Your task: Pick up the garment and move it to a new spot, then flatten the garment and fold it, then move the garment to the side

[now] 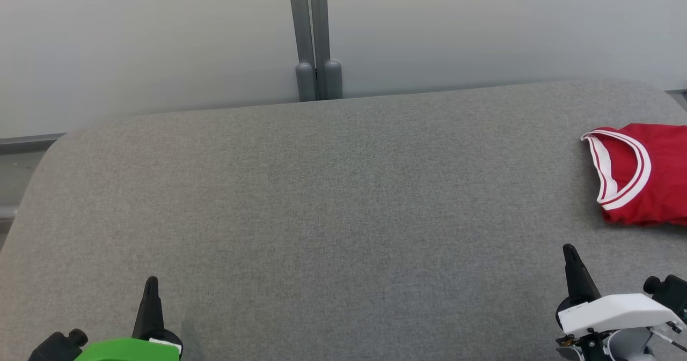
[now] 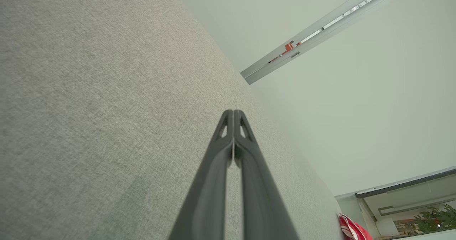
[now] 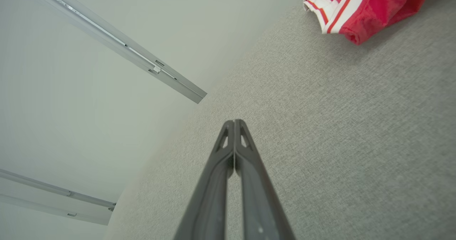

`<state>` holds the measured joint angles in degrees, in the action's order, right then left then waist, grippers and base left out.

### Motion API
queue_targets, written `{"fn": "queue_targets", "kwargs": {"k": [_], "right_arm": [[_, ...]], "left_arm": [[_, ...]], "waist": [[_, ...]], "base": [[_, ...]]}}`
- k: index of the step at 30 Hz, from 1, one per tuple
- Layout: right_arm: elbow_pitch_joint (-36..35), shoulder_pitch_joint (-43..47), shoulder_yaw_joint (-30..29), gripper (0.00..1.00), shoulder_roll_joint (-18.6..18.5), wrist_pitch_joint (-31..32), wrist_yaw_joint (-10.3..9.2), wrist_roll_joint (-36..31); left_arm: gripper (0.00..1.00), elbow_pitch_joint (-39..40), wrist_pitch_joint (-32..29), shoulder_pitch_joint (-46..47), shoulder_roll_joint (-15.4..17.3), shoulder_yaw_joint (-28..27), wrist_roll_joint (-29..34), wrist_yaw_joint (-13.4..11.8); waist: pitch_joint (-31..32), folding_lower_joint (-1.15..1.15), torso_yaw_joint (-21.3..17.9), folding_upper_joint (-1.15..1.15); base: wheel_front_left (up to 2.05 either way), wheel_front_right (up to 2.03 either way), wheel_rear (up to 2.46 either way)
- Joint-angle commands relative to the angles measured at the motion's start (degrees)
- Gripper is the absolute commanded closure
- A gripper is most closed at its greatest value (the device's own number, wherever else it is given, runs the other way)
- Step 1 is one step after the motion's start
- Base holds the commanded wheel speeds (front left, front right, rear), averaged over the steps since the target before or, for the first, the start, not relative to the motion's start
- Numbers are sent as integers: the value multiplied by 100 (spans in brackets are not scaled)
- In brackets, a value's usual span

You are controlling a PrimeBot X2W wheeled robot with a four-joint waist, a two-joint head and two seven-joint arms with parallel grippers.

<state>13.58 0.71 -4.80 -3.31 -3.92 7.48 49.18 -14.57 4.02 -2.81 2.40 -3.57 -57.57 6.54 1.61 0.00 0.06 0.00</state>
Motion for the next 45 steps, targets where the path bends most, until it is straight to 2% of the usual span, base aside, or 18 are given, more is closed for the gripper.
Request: {"fn": "queue_targets", "kwargs": {"k": [1,22,45], "right_arm": [[-44,-162,-26,100,-20,48,2,193],[-15,-360,-82,100,-1,395,2,1603],[11,-524,-127,100,18,705,2,2859]], "left_arm": [[100,75,-48,173,36,-34,-169,23],[100,73,-397,444,48,-127,-1304,52],[100,68,-701,682,59,-210,-2322,77]], "waist": [[-3,0,0,0],[-51,0,-2,0],[-102,0,-3,0]], "base": [[0,0,0],[0,0,0],[0,0,0]]}}
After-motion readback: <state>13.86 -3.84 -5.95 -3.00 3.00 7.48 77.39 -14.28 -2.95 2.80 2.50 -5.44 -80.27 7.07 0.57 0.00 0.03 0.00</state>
